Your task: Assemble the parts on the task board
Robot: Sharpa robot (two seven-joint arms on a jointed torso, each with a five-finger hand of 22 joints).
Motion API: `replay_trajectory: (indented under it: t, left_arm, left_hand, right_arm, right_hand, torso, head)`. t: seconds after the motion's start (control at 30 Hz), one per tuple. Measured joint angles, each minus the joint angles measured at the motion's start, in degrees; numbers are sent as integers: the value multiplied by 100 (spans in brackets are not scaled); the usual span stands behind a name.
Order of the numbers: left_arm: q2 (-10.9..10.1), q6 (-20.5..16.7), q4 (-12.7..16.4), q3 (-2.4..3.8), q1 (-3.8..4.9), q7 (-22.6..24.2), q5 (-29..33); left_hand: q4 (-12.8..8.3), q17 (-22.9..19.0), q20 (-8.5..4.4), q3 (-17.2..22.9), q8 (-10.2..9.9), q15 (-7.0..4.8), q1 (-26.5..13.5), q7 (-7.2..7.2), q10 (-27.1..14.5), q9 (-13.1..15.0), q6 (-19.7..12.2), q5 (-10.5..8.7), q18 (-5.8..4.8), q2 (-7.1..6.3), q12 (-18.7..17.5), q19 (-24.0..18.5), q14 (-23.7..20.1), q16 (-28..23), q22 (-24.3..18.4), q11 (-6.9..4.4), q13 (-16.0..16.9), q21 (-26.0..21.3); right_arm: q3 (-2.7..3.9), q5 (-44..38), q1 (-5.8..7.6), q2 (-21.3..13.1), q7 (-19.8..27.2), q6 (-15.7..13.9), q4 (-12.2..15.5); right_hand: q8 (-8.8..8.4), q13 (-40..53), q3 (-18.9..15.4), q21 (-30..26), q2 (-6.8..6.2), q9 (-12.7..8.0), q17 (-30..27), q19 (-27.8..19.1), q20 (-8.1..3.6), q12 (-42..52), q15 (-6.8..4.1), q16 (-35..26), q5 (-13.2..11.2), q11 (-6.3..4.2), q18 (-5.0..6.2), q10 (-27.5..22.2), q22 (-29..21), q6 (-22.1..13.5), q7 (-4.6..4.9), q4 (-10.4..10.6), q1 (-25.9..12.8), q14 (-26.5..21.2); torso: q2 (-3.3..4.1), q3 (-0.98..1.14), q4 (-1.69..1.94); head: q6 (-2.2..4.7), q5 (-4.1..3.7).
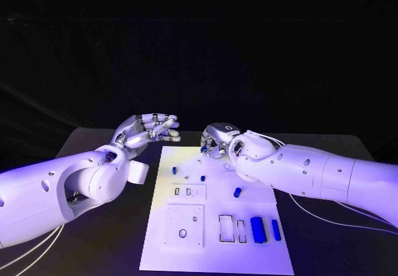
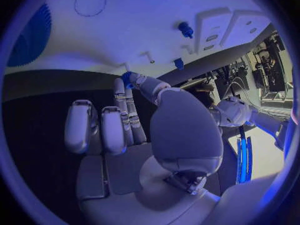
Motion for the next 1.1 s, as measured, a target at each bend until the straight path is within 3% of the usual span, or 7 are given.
replay_trajectory:
  t: [0.6, 0.73, 0.8, 0.87, 0.93, 1.0, 1.1]
  left_arm:
    - [-5, 3, 15, 0, 52, -9, 1]
    - [-4, 3, 8, 0, 57, -12, 1]
    - [-1, 3, 1, 0, 58, -13, 1]
    - [3, 3, -4, 0, 60, -15, 1]
    - [4, 3, -10, 0, 60, -16, 1]
    - [5, 4, -20, 0, 60, -17, 1]
    - [5, 5, -31, 0, 61, -19, 1]
  left_hand:
    - [0, -1, 0, 0, 0, 0, 0, 0, 0, 1, 0, 0, -1, 0, 1, 0, 0, 0, 1, 0, 0, 0]
    - [0, -1, 0, 0, 0, 0, 0, 0, 0, 1, 0, 0, 0, 0, 1, 0, 0, 0, 1, 0, 0, 0]
    - [0, -1, 0, 0, 0, 0, 0, 0, 0, 1, 0, 0, 0, 0, 1, 0, 0, 0, 1, 0, 0, 0]
    - [0, -1, 0, 0, 0, 0, 0, 0, 0, 1, 0, 0, -1, 0, 1, 0, 0, 0, 1, 0, 0, 0]
    - [0, -1, 0, 0, 0, 0, 0, 0, 0, 1, 0, 0, -1, 0, 1, 0, 0, 0, 1, 0, 0, 0]
    - [0, -2, 0, 0, 0, 0, 0, 0, 0, 1, 0, 0, 0, 0, 1, 0, 0, 0, 1, 0, 0, 0]
    - [0, 0, 0, 0, 0, 0, 0, 0, 0, 1, 0, 0, 0, 0, 0, 0, 0, -16, 0, 0, 0, 0]
  right_arm:
    - [5, 39, -28, 64, 18, 121, -59]
    - [4, 51, -28, 64, 22, 131, -82]
    - [-1, 60, -32, 62, 23, 134, -96]
    - [-5, 71, -37, 51, 23, 135, -98]
    - [-5, 76, -37, 23, 21, 134, -77]
    - [-5, 79, -35, -52, 14, 129, 5]
    - [-5, 80, -24, -257, 4, 116, 233]
  right_hand:
    - [-15, 2, 22, 0, -23, 28, -44, -1, -1, -10, 0, 0, -1, 10, 1, -9, -51, -28, 8, 22, -22, 0]
    - [-31, 18, 26, -151, -111, 81, -237, -179, -7, -6, 0, -75, -36, 54, 2, -56, -266, -172, 61, 61, -110, 0]
    - [-286, -52, -24, -329, -349, 17, -504, -354, 87, -132, 90, -222, -98, 193, 2, -373, -529, -620, 215, 147, -211, 1]
    - [-594, -115, -326, -481, -468, -106, -704, -489, 138, -179, 136, -324, -287, 223, 2, -644, -730, -1123, 228, 179, -191, -10]
    - [-764, -155, -974, -566, -375, -145, -819, -514, 124, -124, 133, -367, -331, 187, 2, -797, -805, -1412, 189, 259, 28, -13]
    - [-854, -184, -1880, -622, -214, -151, -889, -514, 124, 62, 125, -368, -280, 173, 3, -913, -824, -1562, 168, 470, 434, -21]
    - [-823, -190, -2321, -622, -171, -109, -903, -478, 90, 243, 103, -368, -277, 162, 3, -939, -785, -1495, 168, 680, 709, 1]
  torso:
    - [29, -11, 13]
    - [31, -12, 4]
    - [32, -12, 2]
    - [32, -11, 0]
    - [32, -11, 0]
    - [31, -11, 0]
    - [28, -11, 0]
  head:
    - [-43, 20]
    - [-47, 31]
    - [-47, 34]
    - [-47, 35]
    - [-47, 36]
    - [-43, 36]
    - [-34, 32]
